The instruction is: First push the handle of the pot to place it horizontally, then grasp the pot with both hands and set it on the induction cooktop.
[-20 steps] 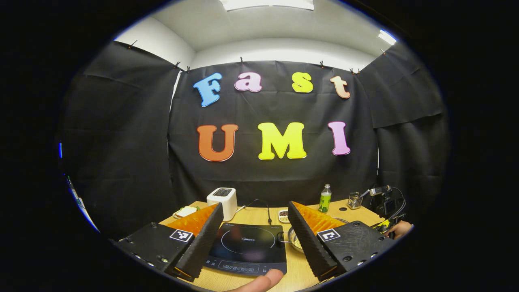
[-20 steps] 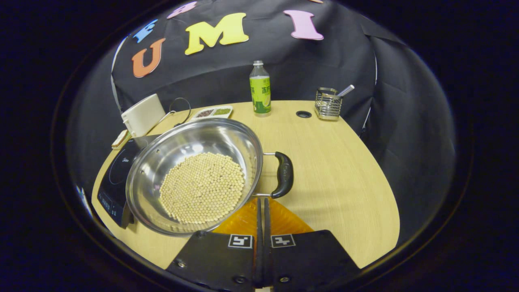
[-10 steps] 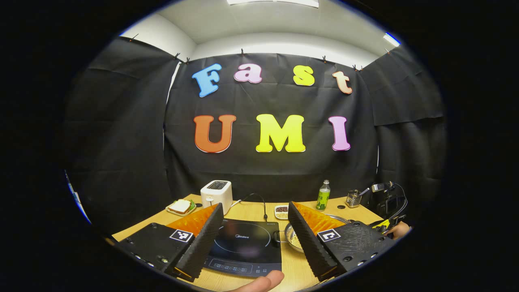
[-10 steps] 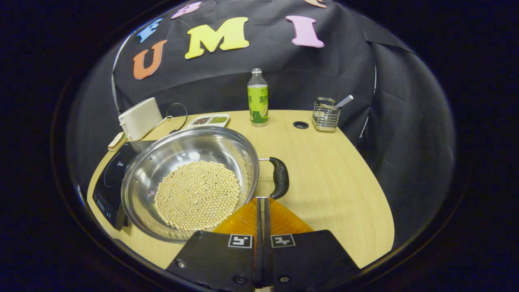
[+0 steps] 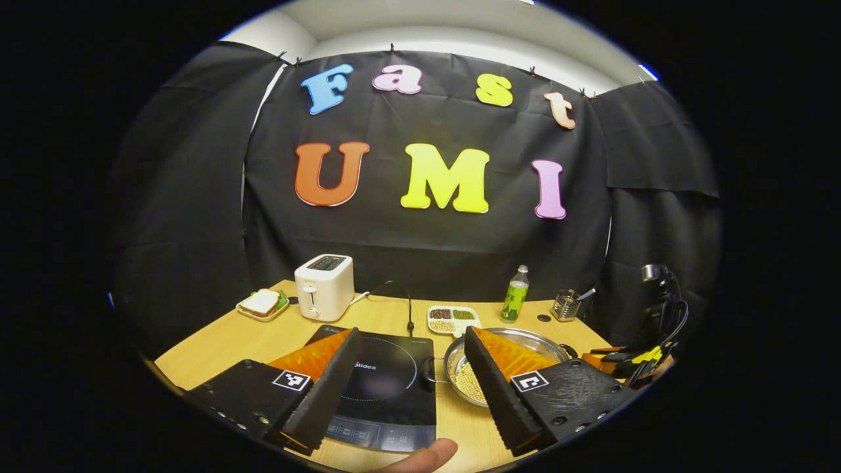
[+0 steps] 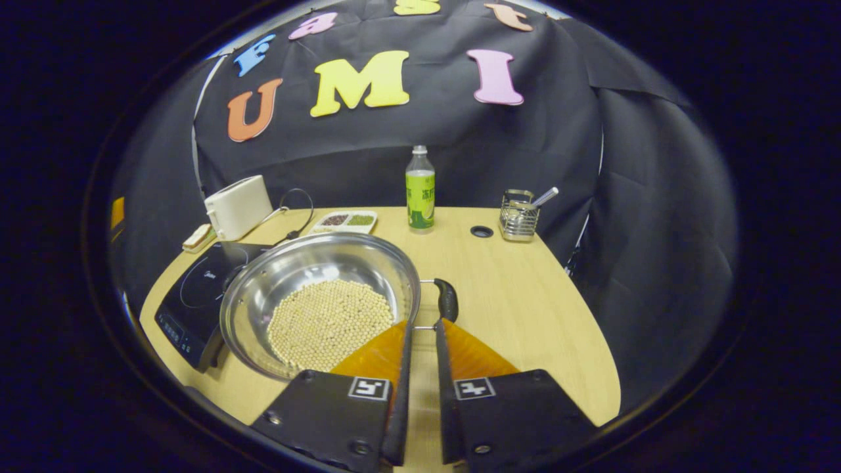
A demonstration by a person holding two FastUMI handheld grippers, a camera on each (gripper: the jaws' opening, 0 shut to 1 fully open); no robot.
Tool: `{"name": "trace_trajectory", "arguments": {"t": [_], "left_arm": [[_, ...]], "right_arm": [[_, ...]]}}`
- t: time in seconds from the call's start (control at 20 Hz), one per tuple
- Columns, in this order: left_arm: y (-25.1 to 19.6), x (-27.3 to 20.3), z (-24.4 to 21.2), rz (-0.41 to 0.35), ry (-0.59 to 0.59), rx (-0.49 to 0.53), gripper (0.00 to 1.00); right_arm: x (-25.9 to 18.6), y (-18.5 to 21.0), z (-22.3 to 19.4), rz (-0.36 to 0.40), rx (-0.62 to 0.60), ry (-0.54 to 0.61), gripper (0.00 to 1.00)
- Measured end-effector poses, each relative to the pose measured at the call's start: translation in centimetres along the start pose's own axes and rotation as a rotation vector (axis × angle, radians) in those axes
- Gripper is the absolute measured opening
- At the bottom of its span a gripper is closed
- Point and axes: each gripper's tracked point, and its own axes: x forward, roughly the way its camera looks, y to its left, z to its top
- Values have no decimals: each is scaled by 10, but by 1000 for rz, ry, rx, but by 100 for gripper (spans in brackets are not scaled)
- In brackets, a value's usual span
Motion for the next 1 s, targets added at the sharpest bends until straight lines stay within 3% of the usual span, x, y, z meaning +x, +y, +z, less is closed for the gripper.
{"name": "trace_trajectory", "arguments": {"t": [0.05,0.2,0.25,0.3,0.65,1.0], "left_arm": [[-2,9,-10,-4,29,3,95],[-11,33,-29,-17,97,12,95],[-11,41,-36,-16,119,17,95],[-13,49,-41,-15,139,18,95],[-17,102,-91,-9,314,26,95],[-32,139,-138,-57,479,33,95]], "right_arm": [[-4,-2,2,-5,3,-10,34],[-11,-6,12,-11,-14,-37,89],[-11,-4,12,-8,-15,-38,89],[-11,-2,16,-1,-11,-38,98],[20,-6,25,2,17,2,98],[69,-7,7,22,84,101,99]]}}
